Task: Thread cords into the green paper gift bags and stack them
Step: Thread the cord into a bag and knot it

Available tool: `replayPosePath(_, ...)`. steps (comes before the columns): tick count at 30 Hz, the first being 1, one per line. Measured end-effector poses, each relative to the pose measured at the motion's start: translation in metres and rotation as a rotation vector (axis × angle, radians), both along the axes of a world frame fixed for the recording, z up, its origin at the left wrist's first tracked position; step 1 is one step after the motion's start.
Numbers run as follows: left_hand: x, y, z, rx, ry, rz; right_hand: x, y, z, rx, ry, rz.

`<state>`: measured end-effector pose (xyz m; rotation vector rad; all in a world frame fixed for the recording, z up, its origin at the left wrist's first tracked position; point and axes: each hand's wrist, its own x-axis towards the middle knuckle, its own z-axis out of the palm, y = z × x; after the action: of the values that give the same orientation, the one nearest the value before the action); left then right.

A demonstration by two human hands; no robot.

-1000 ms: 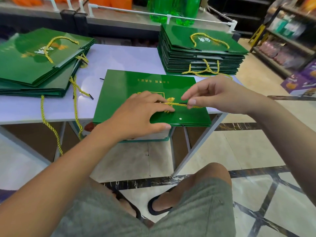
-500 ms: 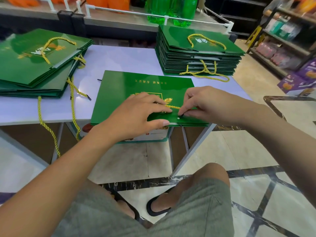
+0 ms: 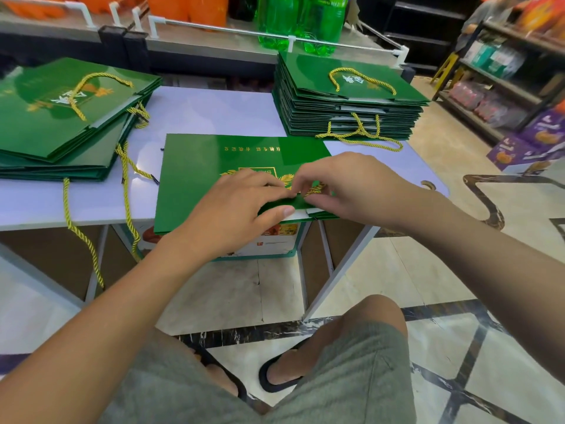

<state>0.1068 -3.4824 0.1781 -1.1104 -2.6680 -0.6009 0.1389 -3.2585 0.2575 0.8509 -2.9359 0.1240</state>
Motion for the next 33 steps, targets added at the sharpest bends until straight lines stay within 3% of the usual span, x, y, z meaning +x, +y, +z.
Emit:
replayPosePath(13, -0.001, 0.000, -0.003, 0.045, -0.016, 0.062, -0.012, 0.010, 0.004, -0.204, -0.132, -0.037)
replayPosePath(17, -0.003, 0.000, -0.005, 0.110, -0.036, 0.072, 0.008, 0.010, -0.007, -0.378, 0.283, -0.164)
replayPosePath(19, -0.003, 0.001, -0.006, 0.129, -0.036, 0.078, 0.026, 0.000, -0.017, -0.542, 0.368, -0.308)
replayPosePath(22, -0.005, 0.002, -0.006, 0.155, -0.052, 0.081, 0.044, -0.020, -0.031, -0.650, 0.115, -0.500)
replayPosePath(27, -0.004, 0.002, -0.007, 0.148, -0.031, 0.067, 0.040, -0.043, -0.042, -0.881, -0.203, -0.625)
replayPosePath(33, -0.006, 0.001, -0.009, 0.168, -0.029, 0.062, 0.033, -0.044, -0.043, -1.151, -0.335, -0.643)
